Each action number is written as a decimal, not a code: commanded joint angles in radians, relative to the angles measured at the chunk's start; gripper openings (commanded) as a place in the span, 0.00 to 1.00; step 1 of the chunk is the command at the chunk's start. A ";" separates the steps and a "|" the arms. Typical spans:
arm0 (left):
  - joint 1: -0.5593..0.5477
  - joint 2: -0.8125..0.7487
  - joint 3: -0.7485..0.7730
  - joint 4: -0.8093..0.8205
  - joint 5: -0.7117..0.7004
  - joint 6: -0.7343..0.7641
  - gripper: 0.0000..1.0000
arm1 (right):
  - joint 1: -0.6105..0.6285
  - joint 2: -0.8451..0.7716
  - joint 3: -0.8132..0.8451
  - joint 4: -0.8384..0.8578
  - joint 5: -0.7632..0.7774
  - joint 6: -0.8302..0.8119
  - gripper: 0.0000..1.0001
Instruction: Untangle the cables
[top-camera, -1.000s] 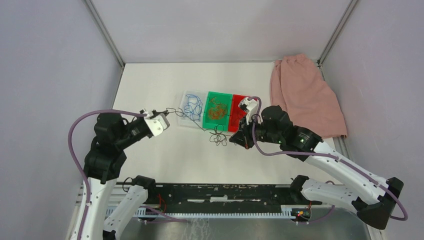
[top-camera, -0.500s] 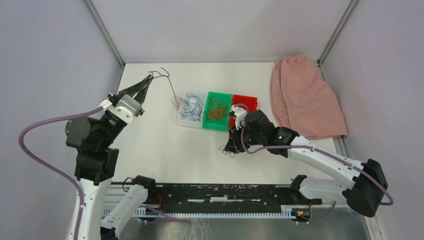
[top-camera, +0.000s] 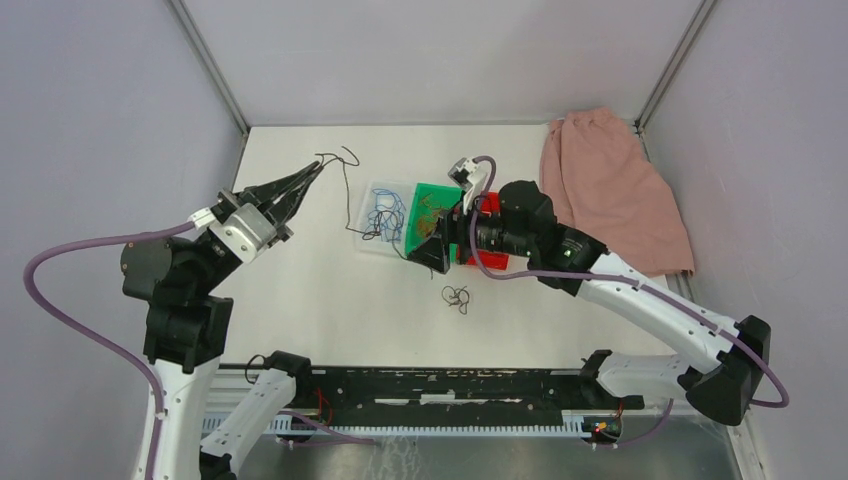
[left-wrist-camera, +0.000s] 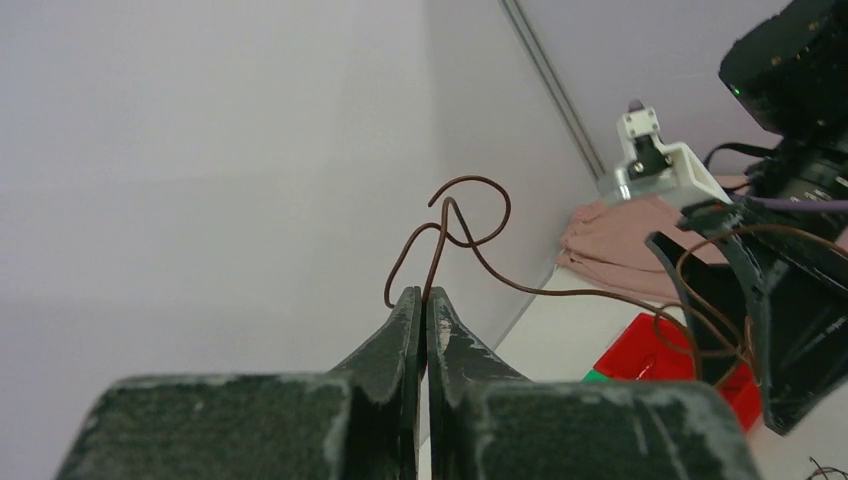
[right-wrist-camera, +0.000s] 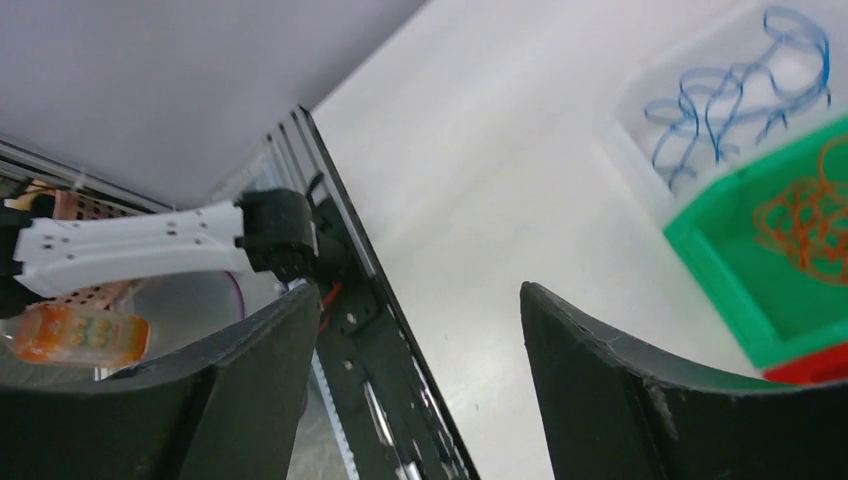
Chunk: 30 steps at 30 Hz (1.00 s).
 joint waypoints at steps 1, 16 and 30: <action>-0.002 -0.006 0.049 -0.040 0.085 -0.024 0.03 | 0.004 0.010 0.084 0.193 -0.043 0.005 0.81; -0.001 -0.003 -0.001 -0.335 0.292 -0.001 0.03 | 0.004 0.040 0.162 0.420 -0.237 0.050 0.82; -0.001 -0.022 -0.044 -0.329 0.299 -0.015 0.03 | 0.083 0.203 0.218 0.584 -0.353 0.207 0.70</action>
